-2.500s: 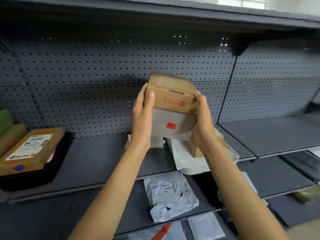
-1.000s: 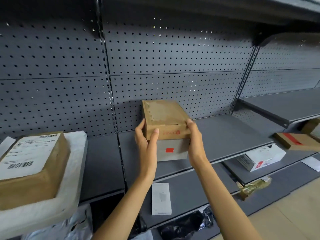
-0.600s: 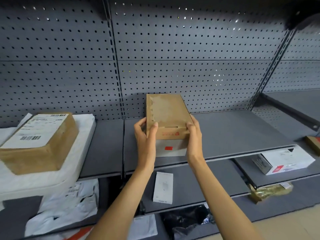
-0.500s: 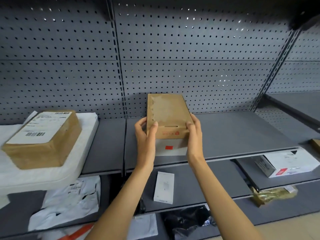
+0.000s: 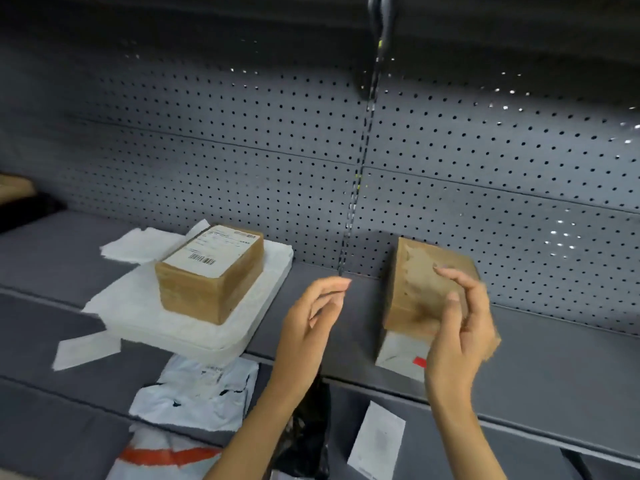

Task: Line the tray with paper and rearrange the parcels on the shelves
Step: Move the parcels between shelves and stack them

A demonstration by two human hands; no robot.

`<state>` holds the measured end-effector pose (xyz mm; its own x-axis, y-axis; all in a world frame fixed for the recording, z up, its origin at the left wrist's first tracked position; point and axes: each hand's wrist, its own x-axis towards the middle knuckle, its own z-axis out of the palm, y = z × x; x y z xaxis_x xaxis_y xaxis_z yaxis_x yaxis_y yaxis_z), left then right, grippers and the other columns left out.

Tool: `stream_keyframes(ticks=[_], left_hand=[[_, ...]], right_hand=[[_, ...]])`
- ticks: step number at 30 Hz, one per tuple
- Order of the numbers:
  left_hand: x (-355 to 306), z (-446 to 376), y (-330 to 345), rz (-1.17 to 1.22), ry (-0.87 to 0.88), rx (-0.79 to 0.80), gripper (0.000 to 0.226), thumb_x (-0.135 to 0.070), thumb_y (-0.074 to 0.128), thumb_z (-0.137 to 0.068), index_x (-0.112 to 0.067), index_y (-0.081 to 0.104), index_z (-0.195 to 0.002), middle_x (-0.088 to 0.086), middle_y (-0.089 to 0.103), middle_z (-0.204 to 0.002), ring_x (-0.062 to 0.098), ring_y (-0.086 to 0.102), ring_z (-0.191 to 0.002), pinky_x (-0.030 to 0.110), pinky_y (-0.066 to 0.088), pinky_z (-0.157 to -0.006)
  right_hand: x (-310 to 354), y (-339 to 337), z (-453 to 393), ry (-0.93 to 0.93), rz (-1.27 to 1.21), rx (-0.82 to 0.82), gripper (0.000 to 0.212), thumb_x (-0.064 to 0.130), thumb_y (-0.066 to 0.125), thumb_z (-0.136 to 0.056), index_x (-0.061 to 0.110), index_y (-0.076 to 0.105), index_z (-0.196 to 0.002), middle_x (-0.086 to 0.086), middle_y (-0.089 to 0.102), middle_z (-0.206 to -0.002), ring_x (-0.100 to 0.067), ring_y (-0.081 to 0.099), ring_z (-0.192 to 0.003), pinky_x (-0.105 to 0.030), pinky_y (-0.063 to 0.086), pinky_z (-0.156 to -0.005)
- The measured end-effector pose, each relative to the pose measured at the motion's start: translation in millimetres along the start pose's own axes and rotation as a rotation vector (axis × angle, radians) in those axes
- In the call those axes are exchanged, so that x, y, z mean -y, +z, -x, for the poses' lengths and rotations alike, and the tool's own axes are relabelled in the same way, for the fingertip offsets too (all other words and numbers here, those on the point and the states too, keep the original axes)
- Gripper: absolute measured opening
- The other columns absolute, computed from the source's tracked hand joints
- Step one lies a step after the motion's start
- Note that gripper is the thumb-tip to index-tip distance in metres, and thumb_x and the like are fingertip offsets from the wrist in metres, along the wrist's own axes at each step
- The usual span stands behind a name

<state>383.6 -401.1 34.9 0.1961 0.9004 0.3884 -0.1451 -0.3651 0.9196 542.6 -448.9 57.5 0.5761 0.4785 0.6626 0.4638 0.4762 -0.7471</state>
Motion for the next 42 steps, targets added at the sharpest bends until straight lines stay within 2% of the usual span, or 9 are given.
stream_keyframes(ticks=[5,10,18,24,28,33,37,39,42], left_hand=[[-20,-1,-83,-0.095,0.041,-0.104,0.02,-0.009,0.054,-0.1,-0.013,0.073,-0.104,-0.005,0.077,-0.103,0.012,0.071,-0.105,0.024,0.053,-0.096],[-31,-1,-194,-0.168,0.041,-0.243,0.022,-0.001,0.053,-0.099,-0.008,0.074,-0.099,-0.001,0.076,-0.096,0.016,0.071,-0.097,0.025,0.055,-0.09],[-51,6,-395,-0.268,-0.008,-0.449,0.02,-0.002,0.057,-0.098,-0.011,0.075,-0.094,0.004,0.075,-0.085,0.015,0.072,-0.089,0.02,0.054,-0.083],[-58,-5,-514,-0.338,-0.07,-0.449,0.016,-0.01,0.061,-0.098,-0.018,0.075,-0.098,0.002,0.076,-0.095,0.013,0.07,-0.097,0.025,0.053,-0.09],[-48,-20,-577,-0.372,-0.184,-0.385,0.022,-0.017,0.06,-0.1,-0.029,0.071,-0.114,-0.015,0.069,-0.118,0.005,0.06,-0.118,0.029,0.045,-0.1],[-25,-43,-642,-0.369,-0.278,-0.364,0.038,-0.025,0.058,-0.101,-0.04,0.054,-0.136,-0.016,0.046,-0.148,0.008,0.043,-0.138,0.029,0.038,-0.107],[-5,-79,-694,-0.37,-0.295,-0.414,0.047,-0.023,0.059,-0.101,-0.043,0.045,-0.141,-0.016,0.042,-0.145,0.001,0.045,-0.126,0.019,0.039,-0.095],[5,-104,-720,-0.358,-0.296,-0.435,0.053,-0.018,0.06,-0.101,-0.036,0.043,-0.147,-0.015,0.042,-0.146,0.004,0.038,-0.132,0.024,0.033,-0.102],[20,-139,-752,-0.424,-0.269,-0.432,0.057,-0.019,0.063,-0.098,-0.034,0.042,-0.149,-0.009,0.044,-0.151,0.009,0.038,-0.14,0.028,0.032,-0.112]], right_hand=[[31,95,29,-0.092,-0.131,0.3,0.036,0.0,0.04,-0.1,0.024,0.067,-0.099,0.019,0.068,-0.1,-0.014,0.065,-0.1,-0.025,0.047,-0.09],[63,197,76,-0.031,-0.272,0.55,0.04,-0.009,0.043,-0.102,0.022,0.068,-0.094,0.017,0.07,-0.092,-0.004,0.066,-0.09,-0.015,0.048,-0.083],[112,374,144,0.119,-0.219,0.928,0.019,0.027,0.05,-0.099,0.033,0.066,-0.108,0.014,0.075,-0.101,-0.007,0.07,-0.1,-0.032,0.054,-0.089],[129,460,186,0.265,-0.204,1.072,0.024,0.029,0.054,-0.103,0.042,0.054,-0.124,0.011,0.07,-0.117,-0.009,0.067,-0.108,-0.044,0.052,-0.102],[134,507,199,0.429,-0.167,1.167,0.035,0.037,0.053,-0.103,0.044,0.044,-0.136,0.012,0.058,-0.136,0.001,0.058,-0.117,-0.038,0.049,-0.109],[132,582,216,0.546,-0.166,1.237,0.052,0.034,0.049,-0.105,0.04,0.029,-0.153,0.01,0.043,-0.151,-0.007,0.049,-0.129,-0.033,0.042,-0.113],[126,649,230,0.54,-0.177,1.282,0.064,0.028,0.05,-0.106,0.047,0.017,-0.157,0.006,0.032,-0.162,-0.004,0.045,-0.127,-0.043,0.035,-0.12],[121,681,231,0.538,-0.184,1.315,0.07,0.024,0.051,-0.105,0.049,0.012,-0.158,0.004,0.027,-0.165,-0.003,0.045,-0.124,-0.044,0.034,-0.12],[114,724,227,0.558,-0.171,1.329,0.073,0.022,0.051,-0.106,0.047,0.007,-0.159,0.001,0.017,-0.169,-0.018,0.037,-0.145,-0.041,0.031,-0.121]])
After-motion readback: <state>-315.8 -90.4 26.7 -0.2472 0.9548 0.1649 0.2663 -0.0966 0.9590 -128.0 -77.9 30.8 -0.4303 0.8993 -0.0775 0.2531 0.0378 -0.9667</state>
